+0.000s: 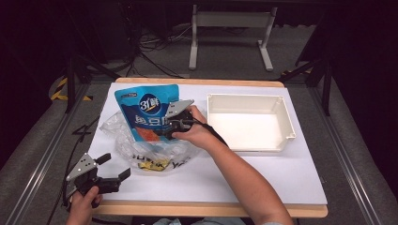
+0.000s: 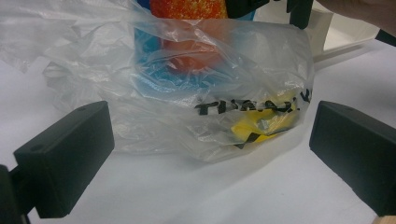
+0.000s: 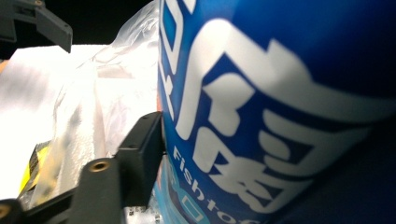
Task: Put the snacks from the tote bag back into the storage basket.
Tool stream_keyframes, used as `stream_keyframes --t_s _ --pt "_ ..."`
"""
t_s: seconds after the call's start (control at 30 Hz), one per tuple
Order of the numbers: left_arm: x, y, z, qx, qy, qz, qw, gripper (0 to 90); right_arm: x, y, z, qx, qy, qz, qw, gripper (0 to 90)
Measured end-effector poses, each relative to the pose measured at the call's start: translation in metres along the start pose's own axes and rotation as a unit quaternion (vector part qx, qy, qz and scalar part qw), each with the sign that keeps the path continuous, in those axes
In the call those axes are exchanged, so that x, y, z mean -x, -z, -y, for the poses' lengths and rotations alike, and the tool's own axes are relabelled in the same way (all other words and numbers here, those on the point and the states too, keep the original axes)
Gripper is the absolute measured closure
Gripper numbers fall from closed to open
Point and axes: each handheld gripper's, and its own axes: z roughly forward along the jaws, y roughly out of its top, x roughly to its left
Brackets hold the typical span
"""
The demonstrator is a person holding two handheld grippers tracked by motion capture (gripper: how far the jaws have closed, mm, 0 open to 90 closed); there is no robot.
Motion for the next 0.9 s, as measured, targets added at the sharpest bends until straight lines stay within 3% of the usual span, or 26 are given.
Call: stream_keyframes --t_s 0.5,0.63,0.9 --pt "-0.001 0.001 0.0 0.0 0.004 -0.001 1.0 0.5 -0.002 0.002 -0.005 -0.014 -0.003 0.002 0.9999 52.6" --pt "-0.002 0.001 0.0 0.001 0.006 0.0 1.0 0.6 -0.006 0.001 -0.013 -0.025 0.011 0.005 0.9996 54.3" --pt "-0.003 0.002 0.001 0.004 0.01 0.0 0.9999 0.6 -0.005 0.011 -0.026 -0.018 0.01 0.012 0.9997 54.7"
